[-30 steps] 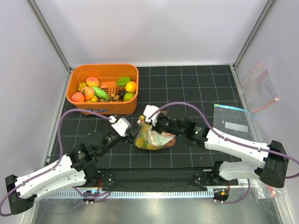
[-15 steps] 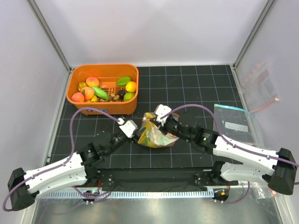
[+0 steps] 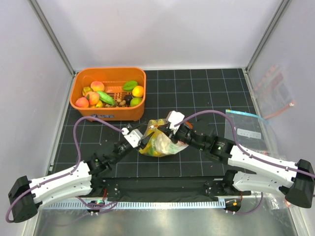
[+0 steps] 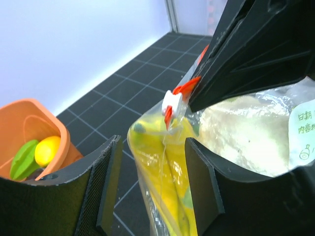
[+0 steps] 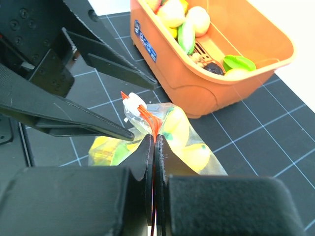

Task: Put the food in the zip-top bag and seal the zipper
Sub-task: Zip the zipper food storage bag at the center of the board.

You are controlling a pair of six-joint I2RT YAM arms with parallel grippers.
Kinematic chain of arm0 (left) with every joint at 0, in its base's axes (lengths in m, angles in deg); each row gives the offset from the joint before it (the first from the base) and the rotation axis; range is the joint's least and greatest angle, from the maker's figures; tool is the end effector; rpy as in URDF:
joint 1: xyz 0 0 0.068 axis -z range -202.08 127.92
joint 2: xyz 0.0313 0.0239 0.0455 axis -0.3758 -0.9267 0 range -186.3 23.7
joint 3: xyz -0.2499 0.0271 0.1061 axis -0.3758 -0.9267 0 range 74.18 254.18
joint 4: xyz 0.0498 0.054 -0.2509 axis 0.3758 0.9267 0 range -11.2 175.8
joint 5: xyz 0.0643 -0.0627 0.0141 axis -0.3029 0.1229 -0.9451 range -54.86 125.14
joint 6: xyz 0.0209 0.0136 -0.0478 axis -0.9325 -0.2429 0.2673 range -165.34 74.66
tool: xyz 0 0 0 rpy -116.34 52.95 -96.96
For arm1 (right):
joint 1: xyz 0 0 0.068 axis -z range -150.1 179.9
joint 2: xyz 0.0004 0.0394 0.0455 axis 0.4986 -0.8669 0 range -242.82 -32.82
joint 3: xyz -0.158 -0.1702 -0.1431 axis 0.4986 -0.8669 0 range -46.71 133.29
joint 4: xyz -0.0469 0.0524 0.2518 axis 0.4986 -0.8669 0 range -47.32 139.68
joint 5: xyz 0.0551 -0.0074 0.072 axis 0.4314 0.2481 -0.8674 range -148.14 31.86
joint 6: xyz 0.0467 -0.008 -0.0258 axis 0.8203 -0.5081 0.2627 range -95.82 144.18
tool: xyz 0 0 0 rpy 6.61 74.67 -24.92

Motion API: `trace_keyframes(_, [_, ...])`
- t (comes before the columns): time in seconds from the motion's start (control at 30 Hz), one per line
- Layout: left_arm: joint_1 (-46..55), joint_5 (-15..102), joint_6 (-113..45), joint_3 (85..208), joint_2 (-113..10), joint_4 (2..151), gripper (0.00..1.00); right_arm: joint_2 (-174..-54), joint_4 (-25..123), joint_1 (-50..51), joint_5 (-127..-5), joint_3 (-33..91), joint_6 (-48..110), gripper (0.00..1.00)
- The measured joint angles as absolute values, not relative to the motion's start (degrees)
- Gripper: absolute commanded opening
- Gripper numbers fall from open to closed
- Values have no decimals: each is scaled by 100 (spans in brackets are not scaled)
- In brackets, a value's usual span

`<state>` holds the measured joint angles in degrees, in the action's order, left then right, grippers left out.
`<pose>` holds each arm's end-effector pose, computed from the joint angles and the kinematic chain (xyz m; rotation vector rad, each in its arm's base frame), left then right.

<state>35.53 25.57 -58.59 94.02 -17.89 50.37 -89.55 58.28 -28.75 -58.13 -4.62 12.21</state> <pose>0.1017 -0.1494 0.2664 0.7393 1.2777 -0.5096 0.1228 0.2020 0.3188 -0.9903 1.3984 0.6107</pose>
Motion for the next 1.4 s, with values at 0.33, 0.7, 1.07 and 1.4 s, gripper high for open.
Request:
trace_keyframes(0.33, [3553, 2970, -5945, 9332, -1780, 4598, 21, -8918, 5844, -2875, -6023, -465, 1234, 1])
trace_keyframes(0.7, [3553, 3023, -5962, 9349, -1734, 4699, 0, -8793, 5874, -2873, -6139, -517, 1190, 36])
trace_keyframes(1.07, [3544, 3550, -5929, 9275, -1319, 5011, 0, -8227, 5876, -2875, -6790, -495, 906, 59])
trace_keyframes(1.4, [3540, 4208, -5929, 9579, -1458, 5538, 0, -8798, 5874, -2938, -7129, -384, 198, 54])
